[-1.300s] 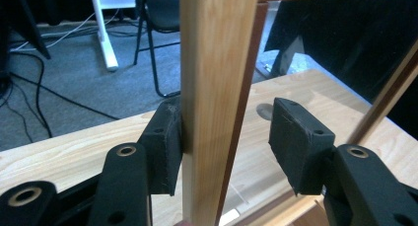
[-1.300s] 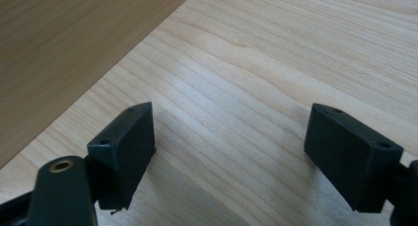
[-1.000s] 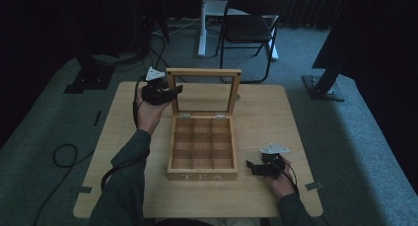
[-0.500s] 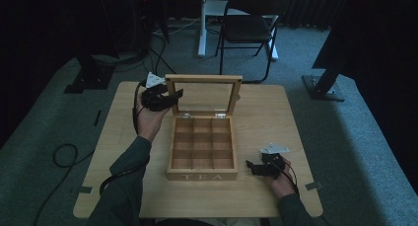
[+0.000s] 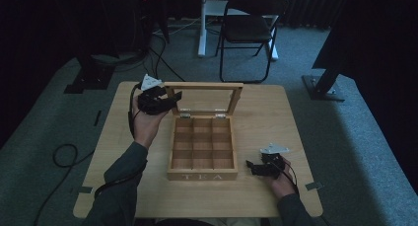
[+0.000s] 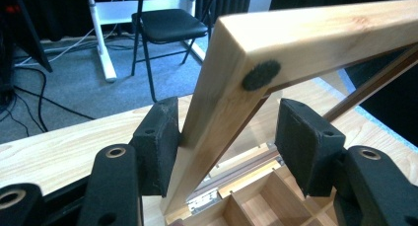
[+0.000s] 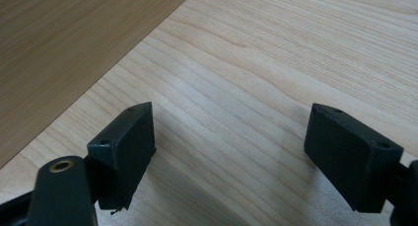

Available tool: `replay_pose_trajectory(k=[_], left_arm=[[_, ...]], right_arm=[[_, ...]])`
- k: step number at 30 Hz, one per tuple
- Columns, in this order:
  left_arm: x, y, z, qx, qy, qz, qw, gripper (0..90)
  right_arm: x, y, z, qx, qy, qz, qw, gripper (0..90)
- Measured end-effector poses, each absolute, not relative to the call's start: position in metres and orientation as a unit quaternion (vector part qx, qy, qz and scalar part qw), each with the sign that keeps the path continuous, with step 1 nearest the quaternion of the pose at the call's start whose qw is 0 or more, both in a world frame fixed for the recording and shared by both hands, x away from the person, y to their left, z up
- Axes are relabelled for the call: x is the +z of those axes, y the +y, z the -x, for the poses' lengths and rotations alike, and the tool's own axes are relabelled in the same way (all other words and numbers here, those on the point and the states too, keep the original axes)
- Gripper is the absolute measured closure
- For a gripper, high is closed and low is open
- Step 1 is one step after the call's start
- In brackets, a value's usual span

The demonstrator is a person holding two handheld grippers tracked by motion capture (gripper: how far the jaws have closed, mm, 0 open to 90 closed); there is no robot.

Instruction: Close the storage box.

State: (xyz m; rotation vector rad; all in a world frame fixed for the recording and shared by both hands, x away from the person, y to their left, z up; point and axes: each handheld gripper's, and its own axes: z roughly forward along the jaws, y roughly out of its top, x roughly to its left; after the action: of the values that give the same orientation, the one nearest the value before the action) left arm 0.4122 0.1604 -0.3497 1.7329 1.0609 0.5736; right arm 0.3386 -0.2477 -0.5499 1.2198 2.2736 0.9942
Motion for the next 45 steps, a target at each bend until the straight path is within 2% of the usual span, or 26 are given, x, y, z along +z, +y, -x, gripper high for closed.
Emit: replay_pose_trajectory(k=[14,26,45], left_arm=[[-0.349,0.164,-0.392,0.229,0.428,-0.718,0.498,42.2],[-0.354,0.161,-0.372,0.248,0.412,-0.729,0.488,39.9],[-0.368,0.160,-0.350,0.241,0.423,-0.729,0.481,37.1]], right_arm=[[-0.550,-0.248,-0.339,0.353,0.808,-0.434,0.187,19.0],[-0.550,-0.247,-0.338,0.353,0.807,-0.436,0.187,19.0],[-0.550,-0.248,-0.338,0.353,0.807,-0.435,0.187,19.0]])
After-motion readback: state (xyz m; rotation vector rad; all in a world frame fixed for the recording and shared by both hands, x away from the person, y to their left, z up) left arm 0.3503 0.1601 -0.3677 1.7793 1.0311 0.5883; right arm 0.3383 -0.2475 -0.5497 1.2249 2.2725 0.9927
